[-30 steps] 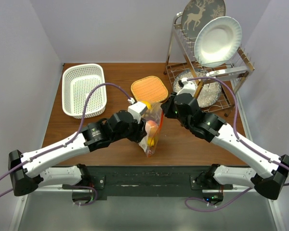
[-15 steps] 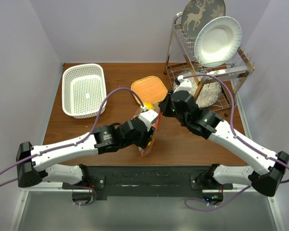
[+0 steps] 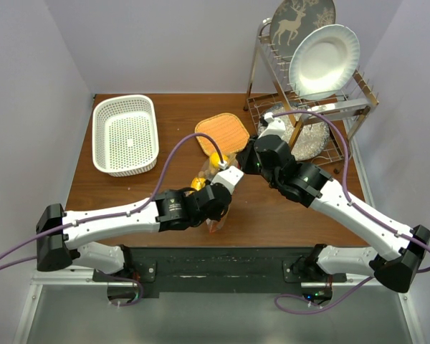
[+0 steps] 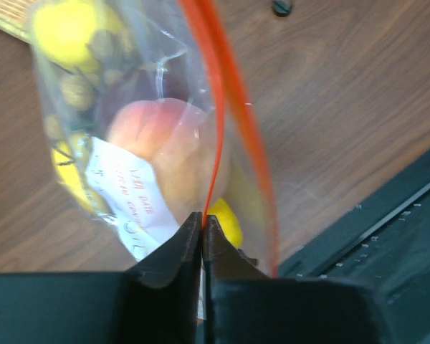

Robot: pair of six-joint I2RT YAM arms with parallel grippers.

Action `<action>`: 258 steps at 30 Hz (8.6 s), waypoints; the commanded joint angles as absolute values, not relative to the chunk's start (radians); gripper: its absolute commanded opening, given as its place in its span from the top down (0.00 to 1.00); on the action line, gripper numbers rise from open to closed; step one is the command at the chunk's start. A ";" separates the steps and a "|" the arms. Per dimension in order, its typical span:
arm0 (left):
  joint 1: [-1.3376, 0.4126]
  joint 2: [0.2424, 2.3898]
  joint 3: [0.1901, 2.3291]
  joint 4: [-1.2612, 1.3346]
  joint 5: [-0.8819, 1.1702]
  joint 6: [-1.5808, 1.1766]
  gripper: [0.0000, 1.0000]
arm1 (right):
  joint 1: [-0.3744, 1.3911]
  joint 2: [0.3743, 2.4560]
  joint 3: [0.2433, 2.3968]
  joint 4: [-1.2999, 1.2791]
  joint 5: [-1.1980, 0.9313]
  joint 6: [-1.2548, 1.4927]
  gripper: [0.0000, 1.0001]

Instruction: Open the zip-top bag and remove the fake food

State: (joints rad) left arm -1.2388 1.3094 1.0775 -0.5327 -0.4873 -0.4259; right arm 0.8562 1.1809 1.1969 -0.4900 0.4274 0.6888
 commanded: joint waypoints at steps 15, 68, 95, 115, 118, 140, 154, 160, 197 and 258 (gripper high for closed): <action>-1.238 1.301 1.138 -0.373 -0.607 -0.577 1.00 | 0.854 0.934 1.006 -0.630 0.305 0.719 0.35; -1.022 0.897 0.725 -0.546 -0.396 -0.839 0.66 | 1.026 1.509 1.339 -0.548 0.307 0.604 1.00; -1.017 0.962 0.403 0.093 -0.384 -1.029 0.34 | 1.132 1.519 1.341 -0.618 0.350 0.643 1.00; -1.015 1.256 0.331 0.465 -0.364 -1.025 0.13 | 1.149 1.531 1.322 -0.626 0.339 0.638 1.00; -1.015 1.314 0.350 0.491 -0.368 -1.025 0.16 | 1.149 1.537 1.307 -0.630 0.336 0.640 1.00; -1.017 1.016 0.322 0.151 -0.348 -0.947 0.71 | 1.146 1.578 1.270 -0.637 0.466 0.649 1.00; -1.019 0.856 0.503 -0.349 -0.365 -0.879 0.78 | 1.026 1.609 1.289 -0.539 0.331 0.609 1.00; -1.017 0.815 0.606 -0.526 -0.428 -0.896 0.82 | 1.011 1.609 1.273 -0.514 0.308 0.600 1.00; -0.133 1.477 1.177 -0.350 -0.382 -0.574 0.04 | 0.959 1.519 1.220 -0.480 0.201 0.545 1.00; -1.066 1.348 0.324 0.629 -0.023 -0.689 0.18 | 1.193 1.572 1.367 -0.620 0.385 0.635 1.00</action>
